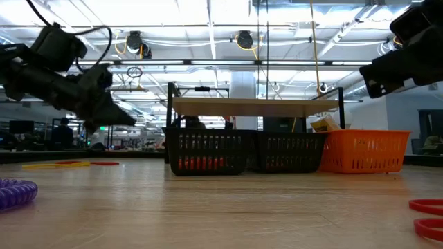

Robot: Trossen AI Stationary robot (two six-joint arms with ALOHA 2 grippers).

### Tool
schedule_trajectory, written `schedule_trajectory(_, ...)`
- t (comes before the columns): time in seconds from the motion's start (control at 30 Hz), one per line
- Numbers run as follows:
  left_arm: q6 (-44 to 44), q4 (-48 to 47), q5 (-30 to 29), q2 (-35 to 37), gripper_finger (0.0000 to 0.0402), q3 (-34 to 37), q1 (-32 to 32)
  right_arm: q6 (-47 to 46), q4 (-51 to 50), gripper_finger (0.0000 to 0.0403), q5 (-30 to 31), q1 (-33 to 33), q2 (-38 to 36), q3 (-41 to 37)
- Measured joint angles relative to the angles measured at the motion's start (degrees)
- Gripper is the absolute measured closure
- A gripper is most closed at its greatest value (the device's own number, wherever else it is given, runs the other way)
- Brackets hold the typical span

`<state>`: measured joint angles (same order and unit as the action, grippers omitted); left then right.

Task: Pick & Place Office Desk Supplies
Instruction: Put the orange rubber band into the right black bin

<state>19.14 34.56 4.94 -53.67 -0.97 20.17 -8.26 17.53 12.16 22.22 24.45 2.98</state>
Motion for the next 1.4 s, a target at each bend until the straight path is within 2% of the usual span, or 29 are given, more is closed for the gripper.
schedule_trajectory(0.17,-3.8,14.3,0.9,0.0,0.0398,-0.2,-1.2,0.6,1.2,0.031,0.0,0.0,0.0,0.0)
schedule_trajectory(0.23,-4.0,14.6,1.1,0.0,0.0399,-1.4,-1.1,0.6,1.1,0.031,0.0,0.0,0.0,0.0)
schedule_trajectory(0.33,-5.6,4.2,3.2,0.0,0.04,-5.5,0.4,0.6,1.1,0.031,0.0,0.0,0.0,0.0)
schedule_trajectory(0.47,-9.9,-10.1,6.5,0.0,0.04,-15.0,1.8,0.4,1.3,0.031,0.0,0.0,0.0,0.0)
schedule_trajectory(0.6,-14.1,-16.3,6.8,0.1,0.04,-21.5,1.5,-0.8,1.1,0.031,-0.2,0.0,0.0,0.0)
schedule_trajectory(0.73,-15.0,-21.6,6.9,1.4,0.0401,-21.8,1.1,-2.2,0.1,0.031,-0.4,0.0,0.0,0.0)
schedule_trajectory(1.0,-9.0,-31.5,8.8,4.3,0.04,-19.3,-2.7,-4.5,0.8,0.031,-0.1,0.0,2.3,0.0)
schedule_trajectory(1.13,-0.9,-33.4,12.1,4.2,0.0399,-19.3,-4.9,-4.5,3.3,0.031,0.1,0.0,3.5,0.0)
schedule_trajectory(1.27,6.7,-41.6,15.3,4.2,0.0388,-22.0,-5.4,-3.2,4.4,0.031,0.1,0.0,4.2,0.0)
schedule_trajectory(1.4,9.9,-50.4,13.1,4.2,0.0363,-25.2,-5.7,-2.1,4.5,0.031,0.1,0.0,4.3,0.0)
